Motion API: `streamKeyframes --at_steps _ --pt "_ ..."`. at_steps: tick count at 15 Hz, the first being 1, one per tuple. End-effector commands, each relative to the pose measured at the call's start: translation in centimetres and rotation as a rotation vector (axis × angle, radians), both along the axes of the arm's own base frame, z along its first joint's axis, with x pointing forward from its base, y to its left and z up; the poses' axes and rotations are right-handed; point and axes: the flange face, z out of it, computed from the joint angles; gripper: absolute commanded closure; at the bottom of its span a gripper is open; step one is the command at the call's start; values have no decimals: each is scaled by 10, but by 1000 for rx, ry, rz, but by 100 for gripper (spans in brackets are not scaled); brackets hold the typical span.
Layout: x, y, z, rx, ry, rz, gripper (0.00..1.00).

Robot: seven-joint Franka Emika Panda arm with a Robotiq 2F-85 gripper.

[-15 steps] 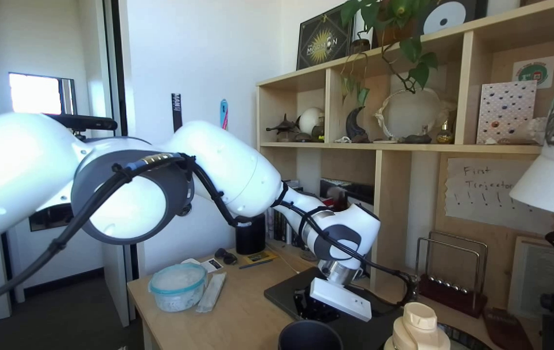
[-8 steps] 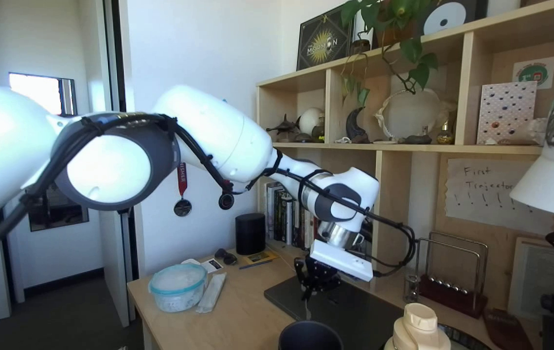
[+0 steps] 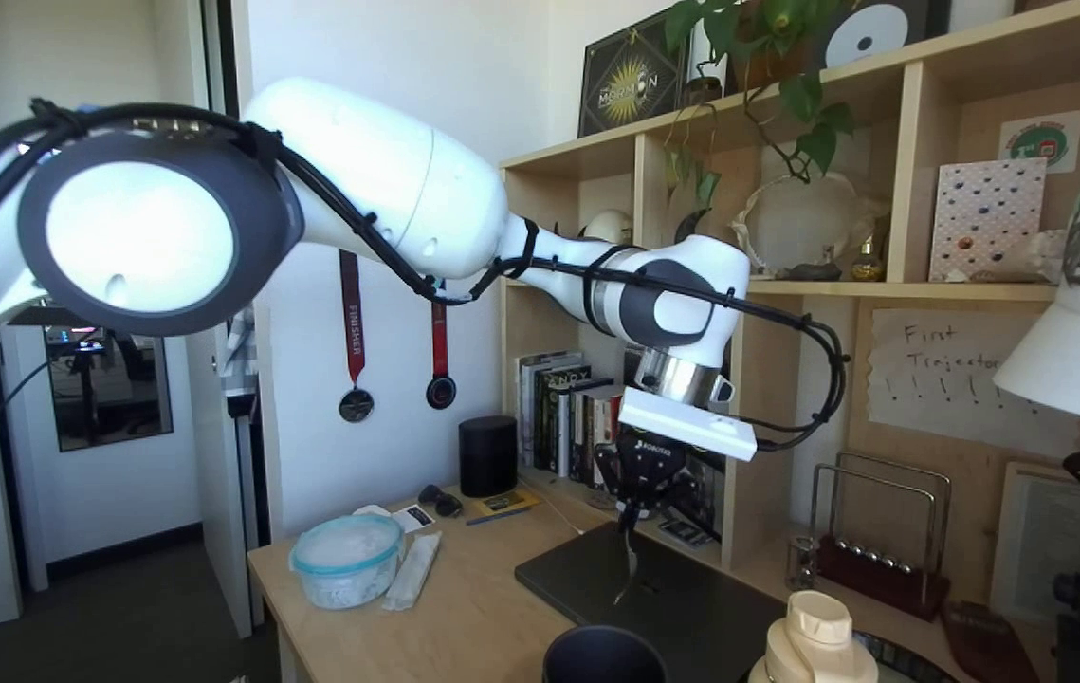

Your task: Pick up the fork and put it in the black bowl

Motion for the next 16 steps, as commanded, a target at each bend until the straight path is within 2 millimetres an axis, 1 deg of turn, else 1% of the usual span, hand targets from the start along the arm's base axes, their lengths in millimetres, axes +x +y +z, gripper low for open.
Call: streamKeyframes --at_steps 1,8,11,13,14,16 --pt "3 -10 28 -73 -35 -25 95" --pt "23 -39 52 -171 -125 -72 96" --pt "33 -45 59 -218 -165 -58 96" --pt "38 -47 59 -242 -176 -60 97" --pt "29 -48 55 -202 -151 -50 96" --pt "33 -48 53 -212 -158 -47 96"
